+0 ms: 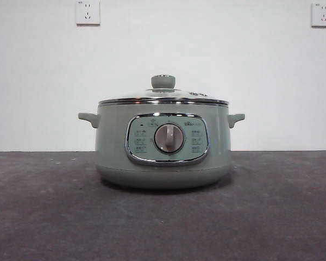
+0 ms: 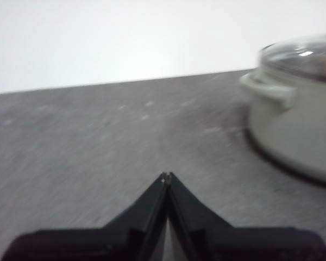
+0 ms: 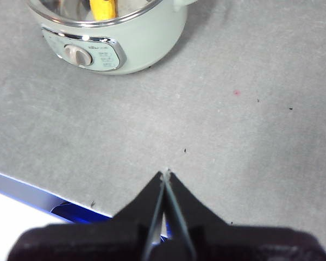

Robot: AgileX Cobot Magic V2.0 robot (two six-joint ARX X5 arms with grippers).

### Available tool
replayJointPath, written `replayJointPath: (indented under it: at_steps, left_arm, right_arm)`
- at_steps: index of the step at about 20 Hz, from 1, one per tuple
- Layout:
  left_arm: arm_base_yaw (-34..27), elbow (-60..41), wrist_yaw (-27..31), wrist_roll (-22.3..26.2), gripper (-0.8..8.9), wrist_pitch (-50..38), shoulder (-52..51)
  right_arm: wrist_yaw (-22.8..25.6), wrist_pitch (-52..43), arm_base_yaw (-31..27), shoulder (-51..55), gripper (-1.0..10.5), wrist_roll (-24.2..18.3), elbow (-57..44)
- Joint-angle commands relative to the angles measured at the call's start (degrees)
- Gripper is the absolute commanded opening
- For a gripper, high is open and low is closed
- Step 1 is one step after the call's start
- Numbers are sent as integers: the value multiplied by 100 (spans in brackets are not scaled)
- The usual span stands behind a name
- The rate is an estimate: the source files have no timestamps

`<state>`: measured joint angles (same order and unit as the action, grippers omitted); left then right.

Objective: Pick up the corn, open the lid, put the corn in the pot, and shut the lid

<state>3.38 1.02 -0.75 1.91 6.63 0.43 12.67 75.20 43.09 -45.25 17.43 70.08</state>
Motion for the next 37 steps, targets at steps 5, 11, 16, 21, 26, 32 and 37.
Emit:
replayJointPath:
  at_steps: [5,11,16,21,26,32,37]
  left_arm:
    - [-201,-55,256,-50,-3,280,-20]
    - [-203,-55,186,-37,-2,275,94]
    - [-203,-55,186,-39,-3,278,216]
    - [-203,-55,186,-39,-2,278,337]
    - [-203,-55,186,-39,-3,278,361]
    - [-203,-55,186,-39,-3,278,372]
    - [-203,-55,186,-39,-3,278,372]
  right_arm:
    - [26,-20,4,4,-11,55,-50]
    - [26,-17,4,4,-11,57,-50]
    - [26,-15,4,4,-11,57,-50]
    - [120,15,-629,247,-11,-297,-74]
    - [-581,-3117,-2662,1860,-11,-1810,-2131]
    - [-800,-5936,-4387,3853,-11,-2750,-5521]
    - [-1034,-6126,-4616,4419,-11,-2450,-6454]
